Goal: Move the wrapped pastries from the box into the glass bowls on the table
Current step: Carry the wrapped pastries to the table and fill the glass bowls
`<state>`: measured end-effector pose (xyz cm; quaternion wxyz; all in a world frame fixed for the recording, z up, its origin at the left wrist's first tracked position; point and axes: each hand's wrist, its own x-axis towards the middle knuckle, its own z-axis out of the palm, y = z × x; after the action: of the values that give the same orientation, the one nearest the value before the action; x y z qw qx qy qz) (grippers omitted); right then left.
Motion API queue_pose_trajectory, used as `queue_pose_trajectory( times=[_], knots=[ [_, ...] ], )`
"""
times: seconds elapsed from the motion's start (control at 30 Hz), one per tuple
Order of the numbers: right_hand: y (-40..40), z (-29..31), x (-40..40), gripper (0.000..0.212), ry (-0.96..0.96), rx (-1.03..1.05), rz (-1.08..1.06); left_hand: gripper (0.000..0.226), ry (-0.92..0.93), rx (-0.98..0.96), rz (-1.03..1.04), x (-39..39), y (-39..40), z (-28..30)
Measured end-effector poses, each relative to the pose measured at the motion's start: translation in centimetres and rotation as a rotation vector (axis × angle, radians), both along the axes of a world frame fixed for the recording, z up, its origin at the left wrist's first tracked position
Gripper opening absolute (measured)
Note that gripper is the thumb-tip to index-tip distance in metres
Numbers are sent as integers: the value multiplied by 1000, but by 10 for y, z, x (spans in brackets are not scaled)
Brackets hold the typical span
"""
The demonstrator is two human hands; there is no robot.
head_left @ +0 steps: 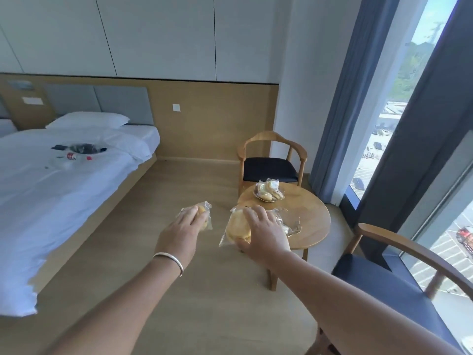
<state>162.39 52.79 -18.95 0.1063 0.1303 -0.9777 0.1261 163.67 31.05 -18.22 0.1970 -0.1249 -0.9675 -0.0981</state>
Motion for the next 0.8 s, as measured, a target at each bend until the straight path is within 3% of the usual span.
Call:
queue_pose_trajectory(
  times=[0.47, 0.8],
  knots=[
    [-27, 3, -231, 71, -13, -35, 22, 74, -49, -40, 65, -207, -36, 14],
    [-51, -27, -368, 70, -59, -39, -46, 69, -121, -5, -40, -374, -61, -22]
  ],
)
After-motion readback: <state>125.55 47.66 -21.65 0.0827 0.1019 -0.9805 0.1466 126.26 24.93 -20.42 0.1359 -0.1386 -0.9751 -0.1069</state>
